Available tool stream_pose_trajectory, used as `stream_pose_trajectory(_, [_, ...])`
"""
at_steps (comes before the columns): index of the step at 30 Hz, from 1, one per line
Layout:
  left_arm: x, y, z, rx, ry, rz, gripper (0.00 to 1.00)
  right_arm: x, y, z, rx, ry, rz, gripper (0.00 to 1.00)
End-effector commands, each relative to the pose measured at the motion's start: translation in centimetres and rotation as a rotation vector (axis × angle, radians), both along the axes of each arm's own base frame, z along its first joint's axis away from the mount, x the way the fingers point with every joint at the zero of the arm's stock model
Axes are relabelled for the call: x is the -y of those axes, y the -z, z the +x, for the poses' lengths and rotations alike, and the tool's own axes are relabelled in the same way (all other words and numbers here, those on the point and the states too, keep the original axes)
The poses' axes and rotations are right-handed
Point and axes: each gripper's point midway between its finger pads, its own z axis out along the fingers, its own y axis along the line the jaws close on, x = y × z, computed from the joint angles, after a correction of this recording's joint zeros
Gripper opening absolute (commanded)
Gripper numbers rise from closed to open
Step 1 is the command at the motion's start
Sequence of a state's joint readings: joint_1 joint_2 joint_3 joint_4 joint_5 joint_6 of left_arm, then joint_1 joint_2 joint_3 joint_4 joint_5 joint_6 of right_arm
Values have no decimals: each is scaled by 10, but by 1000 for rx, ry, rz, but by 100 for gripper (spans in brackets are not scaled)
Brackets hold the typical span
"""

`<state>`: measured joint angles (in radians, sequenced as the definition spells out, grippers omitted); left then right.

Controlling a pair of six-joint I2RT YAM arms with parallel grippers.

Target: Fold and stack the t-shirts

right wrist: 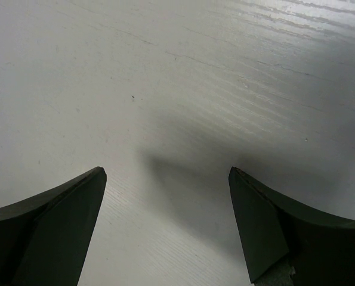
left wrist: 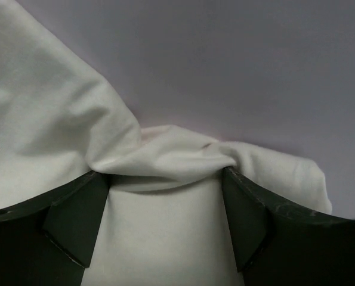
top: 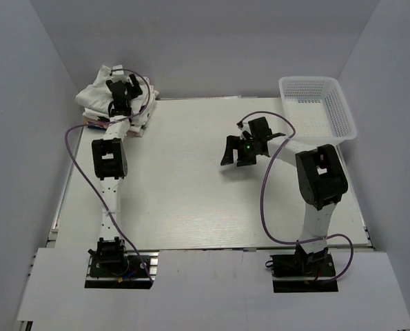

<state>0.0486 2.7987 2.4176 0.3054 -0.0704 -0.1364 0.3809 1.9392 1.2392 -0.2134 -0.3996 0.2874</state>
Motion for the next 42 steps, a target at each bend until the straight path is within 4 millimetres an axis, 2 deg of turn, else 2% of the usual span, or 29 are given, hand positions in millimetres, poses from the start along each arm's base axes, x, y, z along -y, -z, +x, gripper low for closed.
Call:
stream_pose_trajectory(1, [10, -39, 10, 184, 27, -102, 86, 5, 19, -4, -69, 9, -35, 90])
stream_pose_trajectory(4, [9, -34, 11, 216, 24, -101, 88, 3, 23, -2, -84, 9, -35, 90])
stream_pose_trajectory(5, [11, -44, 11, 255, 37, -98, 88, 2, 23, -3, -88, 5, -36, 90])
stream_pose_trajectory(9, [26, -28, 10, 301, 118, -105, 95, 1, 27, 2, -97, 7, -37, 90])
stream_pose_trajectory(12, [34, -24, 10, 323, 167, -123, 97, 0, 28, 3, -105, 11, -34, 90])
stream_pose_trajectory(13, [34, -24, 10, 323, 167, -123, 98, -1, 32, 2, -117, 14, -35, 90])
stream_pose_trajectory(16, [34, -2, 8, 241, 166, -75, 99, -5, 28, 5, -114, 8, -22, 90])
stream_pose_trajectory(17, [35, -23, 5, 250, 175, -39, 99, -4, 25, 5, -112, 7, -18, 90])
stream_pose_trajectory(18, [36, -12, 0, 207, 184, -29, 99, -6, 24, 5, -105, 0, -16, 90])
stream_pose_trajectory(20, [37, -31, -8, 202, 193, -2, 99, -6, 19, 6, -90, -3, -12, 90])
stream_pose_trajectory(21, [37, -64, -17, 232, 191, 25, 99, -7, 19, 5, -92, -6, -15, 90])
stream_pose_trajectory(24, [29, -116, -27, 259, 148, 40, 99, -7, 14, 3, -78, -12, -8, 90])
stream_pose_trajectory(25, [23, -150, -34, 286, 113, 52, 99, -7, 11, 2, -71, -15, -6, 90])
stream_pose_trajectory(28, [11, -181, -44, 303, 41, 71, 99, -6, 4, -1, -52, -12, 6, 90])
stream_pose_trajectory(29, [8, -185, -46, 295, 27, 69, 99, -5, 4, -4, -54, -11, 3, 90])
stream_pose_trajectory(30, [-4, -189, -49, 290, 10, 71, 99, -4, -2, -3, -40, -8, 7, 90])
stream_pose_trajectory(31, [-5, -193, -49, 291, 4, 47, 99, -4, -1, -4, -42, -10, 5, 90])
stream_pose_trajectory(33, [-30, -180, -49, 257, -72, 30, 99, -6, -2, -6, -43, -11, 7, 90])
stream_pose_trajectory(34, [-31, -176, -49, 252, -74, 41, 99, -6, -2, -4, -45, -11, 8, 90])
stream_pose_trajectory(35, [-35, -164, -48, 240, -65, 53, 99, -6, -2, -4, -48, -12, 7, 90])
stream_pose_trajectory(36, [-30, -164, -47, 240, -39, 56, 99, -7, -1, -3, -49, -12, 3, 90])
stream_pose_trajectory(37, [-36, -141, -43, 208, -39, 56, 99, -8, -2, -1, -48, -11, 5, 90])
stream_pose_trajectory(39, [-42, -126, -39, 188, -37, 65, 99, -7, 3, -1, -67, -9, -5, 90])
stream_pose_trajectory(40, [-52, -106, -37, 171, -58, 63, 99, -9, 2, 3, -64, -9, -7, 90])
stream_pose_trajectory(41, [-52, -95, -35, 165, -58, 63, 99, -9, 3, 4, -68, -6, -7, 90])
stream_pose_trajectory(42, [-71, -86, -35, 158, -94, 51, 99, -10, 2, 6, -71, -6, -2, 90])
